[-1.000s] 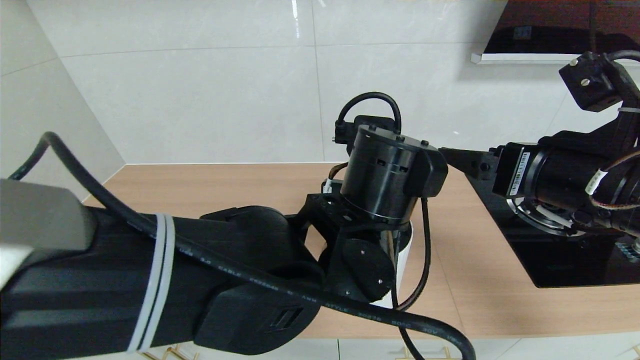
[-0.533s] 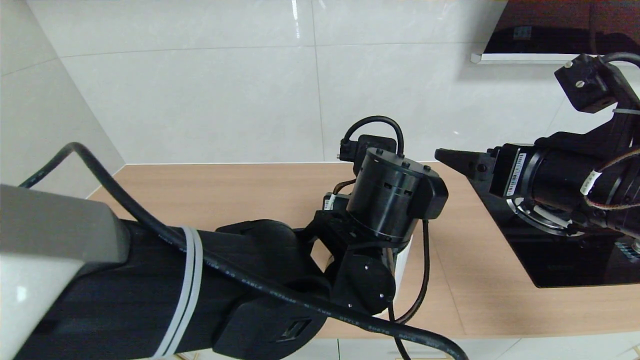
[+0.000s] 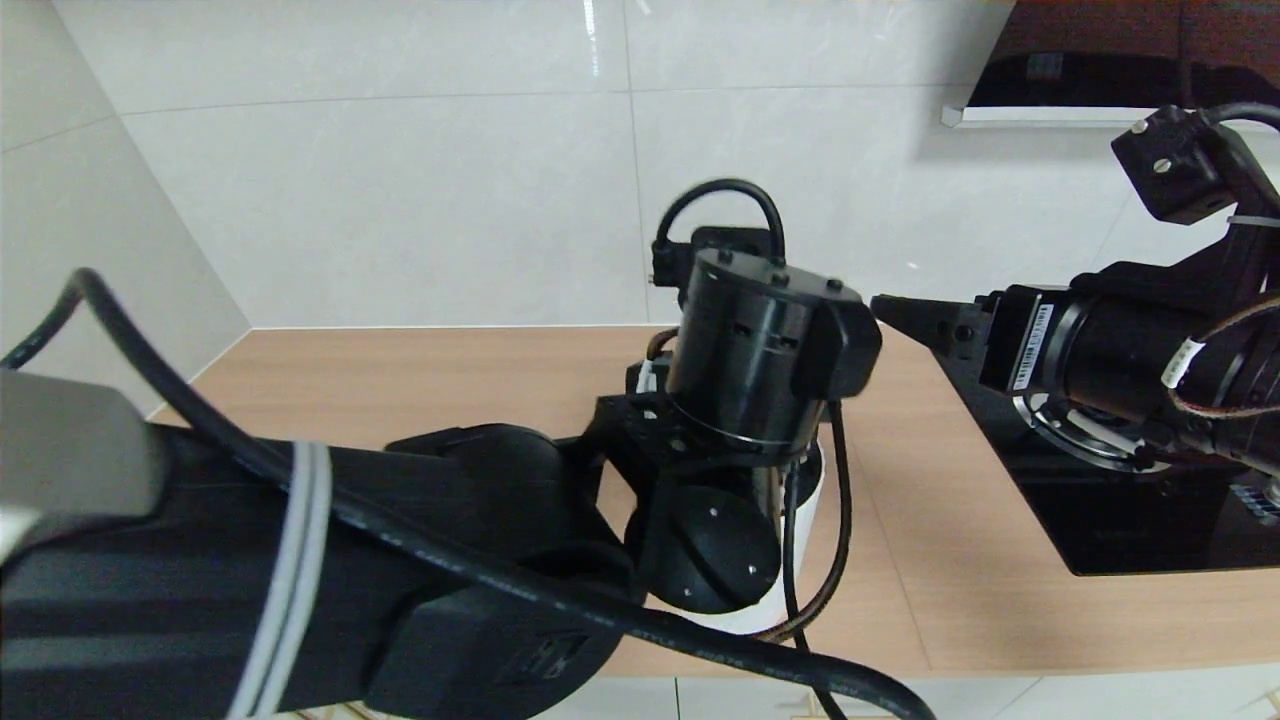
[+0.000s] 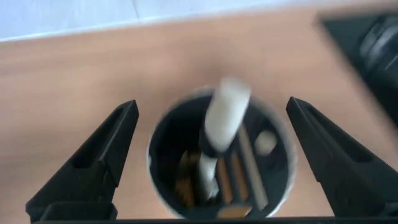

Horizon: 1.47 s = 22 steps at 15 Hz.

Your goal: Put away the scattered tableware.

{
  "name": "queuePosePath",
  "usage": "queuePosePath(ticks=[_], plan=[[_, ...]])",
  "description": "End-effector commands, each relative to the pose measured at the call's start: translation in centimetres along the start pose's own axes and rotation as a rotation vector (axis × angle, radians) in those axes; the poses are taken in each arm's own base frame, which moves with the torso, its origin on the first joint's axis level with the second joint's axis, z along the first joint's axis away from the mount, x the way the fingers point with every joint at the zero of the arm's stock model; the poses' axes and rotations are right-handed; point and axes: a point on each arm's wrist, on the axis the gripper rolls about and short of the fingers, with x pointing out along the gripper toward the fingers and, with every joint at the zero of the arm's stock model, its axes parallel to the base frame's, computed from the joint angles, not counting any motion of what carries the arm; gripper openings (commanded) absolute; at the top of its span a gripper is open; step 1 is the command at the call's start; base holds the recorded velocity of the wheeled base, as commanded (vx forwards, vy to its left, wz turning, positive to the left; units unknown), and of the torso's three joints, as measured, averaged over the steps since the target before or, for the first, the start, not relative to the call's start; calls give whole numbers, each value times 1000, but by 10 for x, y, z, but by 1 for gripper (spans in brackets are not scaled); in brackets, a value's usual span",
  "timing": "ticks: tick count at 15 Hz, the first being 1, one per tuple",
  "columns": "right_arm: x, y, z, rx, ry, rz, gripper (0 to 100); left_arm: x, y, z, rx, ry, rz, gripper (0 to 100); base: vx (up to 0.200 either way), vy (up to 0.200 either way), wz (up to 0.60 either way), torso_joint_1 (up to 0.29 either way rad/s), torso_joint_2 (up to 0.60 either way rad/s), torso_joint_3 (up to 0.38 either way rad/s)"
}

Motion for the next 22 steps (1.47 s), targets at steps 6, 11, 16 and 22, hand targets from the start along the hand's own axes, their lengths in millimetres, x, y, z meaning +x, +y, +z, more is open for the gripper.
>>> queuePosePath(ticks=[6,11,16,22], plan=[[-35,-17,10,-15,-84,-149,100,-111,153,94,-195,-283,57,100,0,0,0,0,0,0],[-135,-64,-29,-153,-150,-361,100,-190,249,32,-116,-298,138,100,0,0,0,0,0,0],[-247,-66,-71,-223,-327,-467,100,-271,288,-11,-100,-340,303,100,0,0,0,0,0,0],[-298,-51,-97,-245,-341,-644,100,-321,288,-78,-67,-392,447,100,0,0,0,0,0,0]])
